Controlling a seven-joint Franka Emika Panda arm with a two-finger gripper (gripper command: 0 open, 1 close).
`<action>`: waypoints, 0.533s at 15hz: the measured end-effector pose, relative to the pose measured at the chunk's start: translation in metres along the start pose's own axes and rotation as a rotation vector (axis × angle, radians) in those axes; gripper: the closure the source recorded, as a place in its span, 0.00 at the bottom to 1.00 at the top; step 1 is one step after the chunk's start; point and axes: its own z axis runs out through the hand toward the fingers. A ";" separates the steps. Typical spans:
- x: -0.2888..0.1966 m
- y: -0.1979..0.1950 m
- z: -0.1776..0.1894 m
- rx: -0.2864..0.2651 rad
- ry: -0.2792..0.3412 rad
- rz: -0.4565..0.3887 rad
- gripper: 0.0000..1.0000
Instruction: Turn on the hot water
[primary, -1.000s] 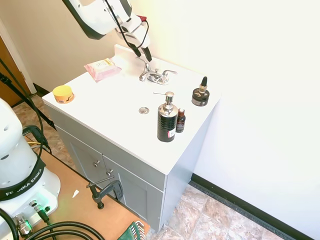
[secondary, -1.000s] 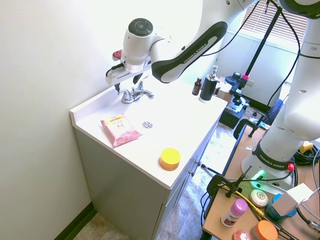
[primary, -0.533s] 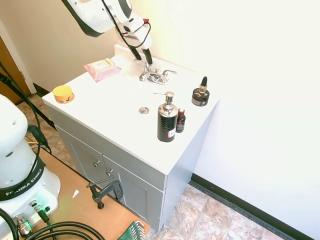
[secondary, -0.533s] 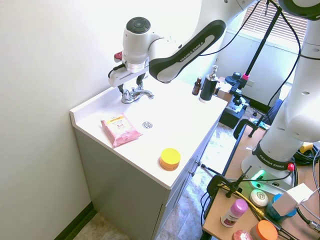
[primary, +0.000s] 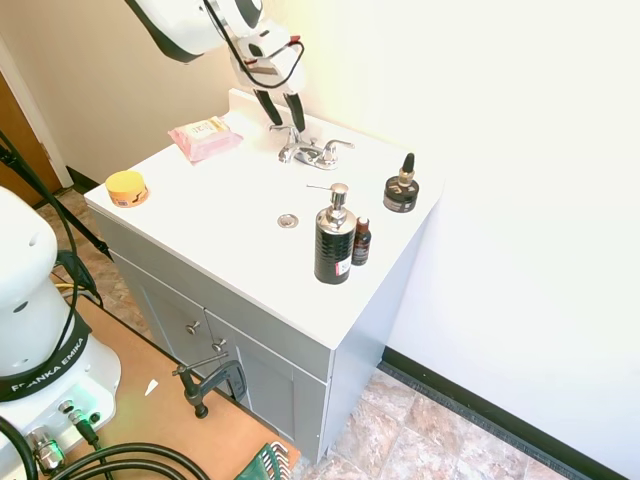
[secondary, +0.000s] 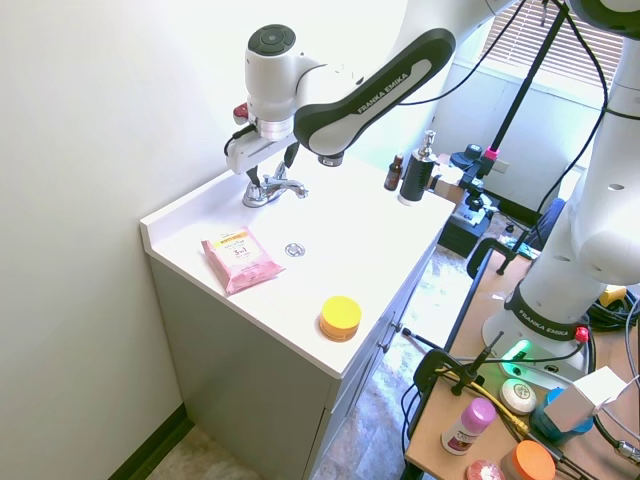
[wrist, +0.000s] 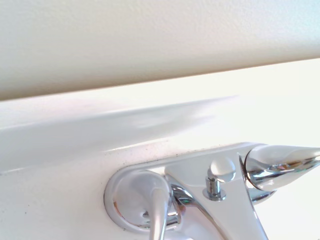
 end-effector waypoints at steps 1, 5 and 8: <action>-0.001 0.002 0.001 -0.015 0.001 -0.008 0.00; -0.003 0.015 0.002 -0.047 0.004 -0.022 0.00; 0.002 0.023 -0.002 -0.055 0.015 -0.019 0.00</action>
